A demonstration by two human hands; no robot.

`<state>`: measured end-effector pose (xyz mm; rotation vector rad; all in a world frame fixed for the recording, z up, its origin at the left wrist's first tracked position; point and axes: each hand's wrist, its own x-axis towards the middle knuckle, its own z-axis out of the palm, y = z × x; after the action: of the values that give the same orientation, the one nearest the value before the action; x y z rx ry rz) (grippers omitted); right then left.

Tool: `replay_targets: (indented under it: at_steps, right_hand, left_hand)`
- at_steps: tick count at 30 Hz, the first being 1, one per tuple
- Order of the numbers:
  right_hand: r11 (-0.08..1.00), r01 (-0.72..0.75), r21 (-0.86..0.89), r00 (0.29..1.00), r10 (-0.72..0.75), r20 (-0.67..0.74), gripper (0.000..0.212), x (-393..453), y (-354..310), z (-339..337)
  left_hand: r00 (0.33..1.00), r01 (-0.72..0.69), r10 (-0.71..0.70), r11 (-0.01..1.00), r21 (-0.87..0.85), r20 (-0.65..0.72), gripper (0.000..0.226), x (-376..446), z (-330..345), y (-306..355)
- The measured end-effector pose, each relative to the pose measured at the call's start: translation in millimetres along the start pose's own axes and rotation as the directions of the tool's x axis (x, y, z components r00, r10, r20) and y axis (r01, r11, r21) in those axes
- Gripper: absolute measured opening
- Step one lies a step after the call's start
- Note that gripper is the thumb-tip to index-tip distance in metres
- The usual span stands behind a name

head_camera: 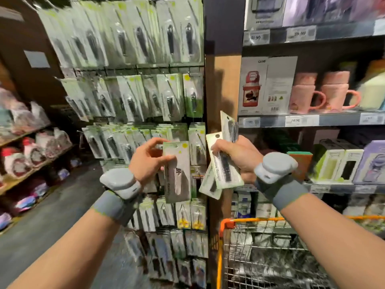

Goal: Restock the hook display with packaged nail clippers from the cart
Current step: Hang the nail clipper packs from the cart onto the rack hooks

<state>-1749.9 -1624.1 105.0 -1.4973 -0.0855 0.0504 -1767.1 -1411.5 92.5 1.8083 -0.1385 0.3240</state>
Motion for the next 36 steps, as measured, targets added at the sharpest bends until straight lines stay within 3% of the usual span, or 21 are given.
replay_targets:
  at_steps: [2,5,10,14,19,25,31,36]
  right_hand:
    - [1.0,0.022,0.006,0.999,-0.023,0.033,0.057,1,0,12]
    - [0.998,0.062,0.006,0.997,-0.063,0.054,0.021,1,1,38]
    - [0.993,0.119,-0.019,0.992,-0.118,0.045,0.016,3,4,92]
    - [0.994,0.108,-0.024,0.991,-0.109,-0.074,0.01,8,16,143]
    - [0.997,0.078,-0.005,0.988,-0.077,-0.137,0.024,16,33,180]
    - [0.999,0.02,-0.049,0.969,-0.032,-0.244,0.016,32,61,193]
    - [0.998,0.024,-0.055,0.964,-0.038,-0.261,0.059,49,76,202]
    - [0.997,0.05,-0.054,0.964,-0.062,-0.258,0.059,59,80,205]
  left_hand:
    - [0.999,-0.029,0.029,0.999,0.02,-0.029,0.031,-2,-17,0]
    - [0.997,-0.053,0.054,0.998,0.019,-0.062,0.03,-1,-47,-3]
    - [0.993,-0.056,0.06,0.998,0.038,-0.098,0.027,15,-103,-20]
    - [0.999,-0.004,0.007,0.998,0.061,-0.051,0.025,36,-152,-47]
    - [0.997,0.067,-0.071,0.993,0.096,0.039,0.016,54,-183,-90]
    - [0.985,0.158,-0.169,0.97,0.186,0.041,0.011,63,-179,-136]
    - [0.978,0.184,-0.199,0.961,0.205,0.057,0.007,76,-152,-160]
    - [0.984,0.169,-0.179,0.961,0.221,0.025,0.009,87,-139,-170]
